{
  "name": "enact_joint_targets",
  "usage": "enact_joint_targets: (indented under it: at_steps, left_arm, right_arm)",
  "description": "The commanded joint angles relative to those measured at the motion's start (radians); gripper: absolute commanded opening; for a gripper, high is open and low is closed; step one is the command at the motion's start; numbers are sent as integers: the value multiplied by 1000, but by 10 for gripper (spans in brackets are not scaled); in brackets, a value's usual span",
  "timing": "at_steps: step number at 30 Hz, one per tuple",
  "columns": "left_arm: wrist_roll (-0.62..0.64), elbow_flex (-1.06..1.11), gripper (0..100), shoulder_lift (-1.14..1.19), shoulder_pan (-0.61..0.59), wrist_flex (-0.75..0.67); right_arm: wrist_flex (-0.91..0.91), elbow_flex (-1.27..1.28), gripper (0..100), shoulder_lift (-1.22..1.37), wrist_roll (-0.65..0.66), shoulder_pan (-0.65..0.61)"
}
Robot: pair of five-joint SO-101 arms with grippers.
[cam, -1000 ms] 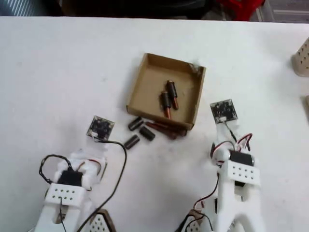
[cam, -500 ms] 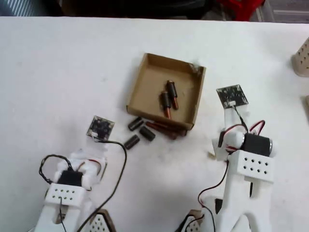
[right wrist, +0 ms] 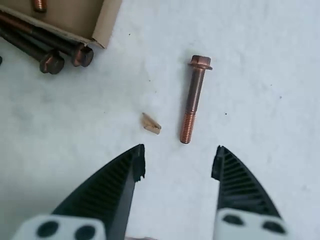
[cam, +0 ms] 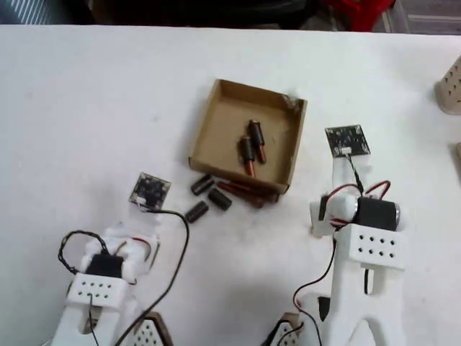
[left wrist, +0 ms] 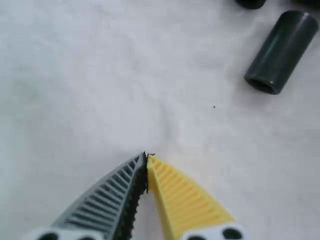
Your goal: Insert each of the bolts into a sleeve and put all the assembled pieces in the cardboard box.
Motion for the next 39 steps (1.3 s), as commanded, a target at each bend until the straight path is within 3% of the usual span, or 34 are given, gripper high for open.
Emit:
enact_joint_targets:
  at_steps: [1, 6, 19, 24, 33, 39]
  left_arm:
    - [-11, -64, 24, -12, -12, 0]
    - [-11, -91, 24, -12, -56, 5]
    - [23, -144, 24, -5, -176, 2]
    - [46, -143, 24, -5, -173, 5]
    - [41, -133, 24, -5, -173, 0]
    - [41, -132, 24, -5, -173, 0]
  right_arm:
    - [12, -25, 195, -15, -140, -104]
    - [-77, 37, 196, -4, -330, -305]
    - [-460, 241, 195, -4, -351, -762]
    - [-570, 178, 196, 77, -631, -805]
    - [-622, -117, 197, 654, -950, -915]
    - [-631, -232, 198, 756, -999, -903]
